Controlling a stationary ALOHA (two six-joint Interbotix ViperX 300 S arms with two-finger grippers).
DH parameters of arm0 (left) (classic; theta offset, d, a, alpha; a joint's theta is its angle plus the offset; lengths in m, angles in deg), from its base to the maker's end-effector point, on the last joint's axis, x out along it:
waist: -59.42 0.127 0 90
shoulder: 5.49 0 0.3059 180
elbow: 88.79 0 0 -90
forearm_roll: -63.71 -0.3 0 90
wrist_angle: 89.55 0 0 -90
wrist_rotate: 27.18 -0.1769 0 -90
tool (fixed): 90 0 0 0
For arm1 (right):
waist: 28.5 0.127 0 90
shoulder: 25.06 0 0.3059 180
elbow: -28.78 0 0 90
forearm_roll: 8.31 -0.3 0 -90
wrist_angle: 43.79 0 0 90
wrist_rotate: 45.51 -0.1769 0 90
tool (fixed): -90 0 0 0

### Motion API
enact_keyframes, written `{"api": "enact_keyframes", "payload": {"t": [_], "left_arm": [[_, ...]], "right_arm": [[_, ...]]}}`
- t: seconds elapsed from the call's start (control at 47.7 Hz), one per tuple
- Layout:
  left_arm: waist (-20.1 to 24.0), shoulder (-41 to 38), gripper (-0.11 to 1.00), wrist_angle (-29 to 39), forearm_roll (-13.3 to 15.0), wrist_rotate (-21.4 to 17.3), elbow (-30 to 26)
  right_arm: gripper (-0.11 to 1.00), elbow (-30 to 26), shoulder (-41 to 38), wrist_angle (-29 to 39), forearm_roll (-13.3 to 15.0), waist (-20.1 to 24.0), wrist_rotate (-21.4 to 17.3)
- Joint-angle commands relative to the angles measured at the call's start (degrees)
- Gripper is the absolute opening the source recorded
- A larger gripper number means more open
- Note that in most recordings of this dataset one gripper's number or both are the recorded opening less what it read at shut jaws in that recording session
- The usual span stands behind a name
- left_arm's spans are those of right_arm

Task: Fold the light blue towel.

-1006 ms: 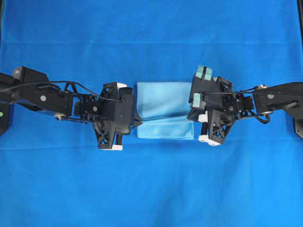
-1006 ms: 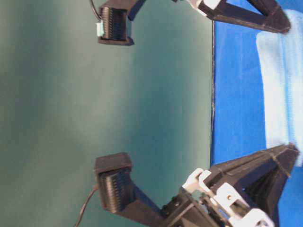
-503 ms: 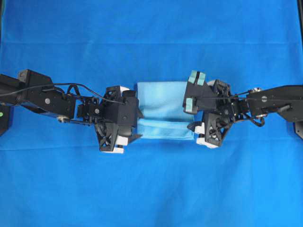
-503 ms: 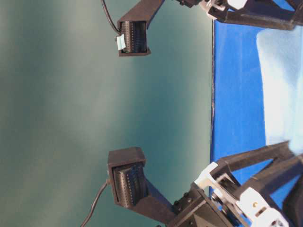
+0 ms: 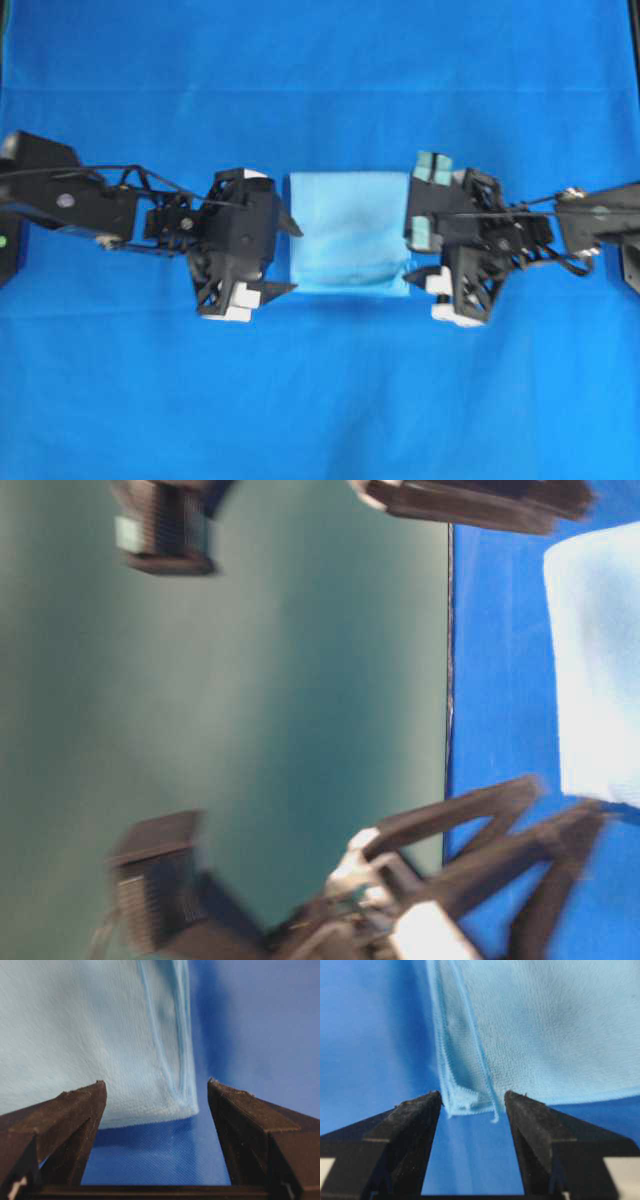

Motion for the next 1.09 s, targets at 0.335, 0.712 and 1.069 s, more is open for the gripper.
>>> {"api": "enact_keyframes", "payload": {"t": [0.335,0.712,1.069], "left_arm": [[0.1,18.4,0.76,2.3,0.1,-0.2,5.9],[1.5,37.8,0.76,0.0,0.1,-0.2,18.3],[1.6,54.3,0.75,-1.8,0.1,0.7,30.4]], "right_arm": [[0.59,3.6,19.0,2.2,6.3,0.2,0.0],[0.59,14.1,39.0,-1.5,7.4,0.0,0.0],[0.59,27.4,51.0,-11.4,7.3,-4.2,-0.4]]}}
